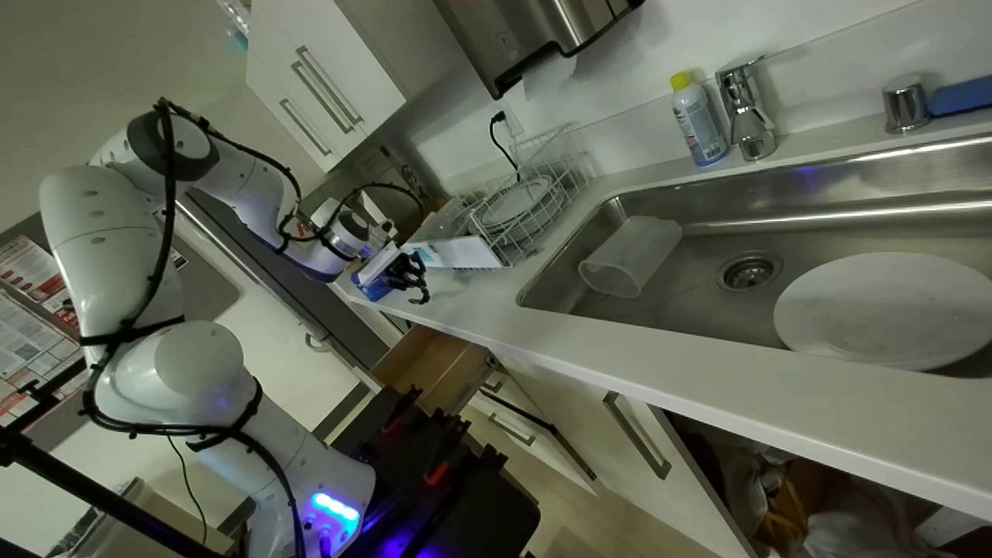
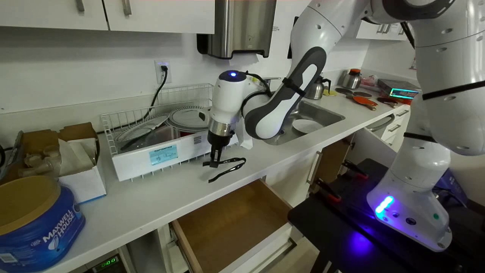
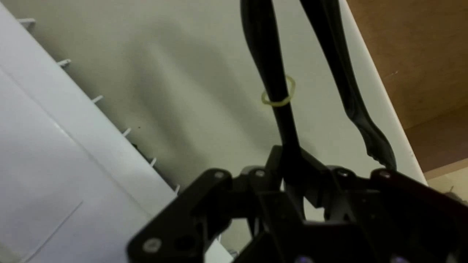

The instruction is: Remove the black tongs from the open drawer then close the drawer

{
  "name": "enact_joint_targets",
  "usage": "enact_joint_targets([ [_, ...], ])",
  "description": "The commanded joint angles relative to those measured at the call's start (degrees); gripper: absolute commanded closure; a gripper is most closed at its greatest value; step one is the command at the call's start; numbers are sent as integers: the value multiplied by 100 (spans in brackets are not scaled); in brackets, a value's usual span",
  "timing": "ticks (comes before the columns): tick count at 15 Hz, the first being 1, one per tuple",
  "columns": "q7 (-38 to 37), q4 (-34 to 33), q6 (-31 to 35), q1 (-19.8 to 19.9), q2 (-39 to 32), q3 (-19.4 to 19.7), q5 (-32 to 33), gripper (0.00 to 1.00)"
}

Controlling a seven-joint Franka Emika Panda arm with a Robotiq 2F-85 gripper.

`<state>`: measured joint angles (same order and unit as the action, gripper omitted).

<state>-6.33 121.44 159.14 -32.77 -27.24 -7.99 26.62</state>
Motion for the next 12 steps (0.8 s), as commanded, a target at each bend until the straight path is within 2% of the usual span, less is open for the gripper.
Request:
enact_joint_targets([
  [1, 560, -116, 410, 327, -274, -212, -181, 97],
  [6, 1029, -201, 682, 621, -497, -375, -448, 97],
  [7, 1069, -221, 673, 655, -519, -395, -505, 63],
  [9, 1102, -278, 648, 674, -555, -403, -556, 56],
  [12, 962, -319, 643, 580, -540, -337, -557, 34],
])
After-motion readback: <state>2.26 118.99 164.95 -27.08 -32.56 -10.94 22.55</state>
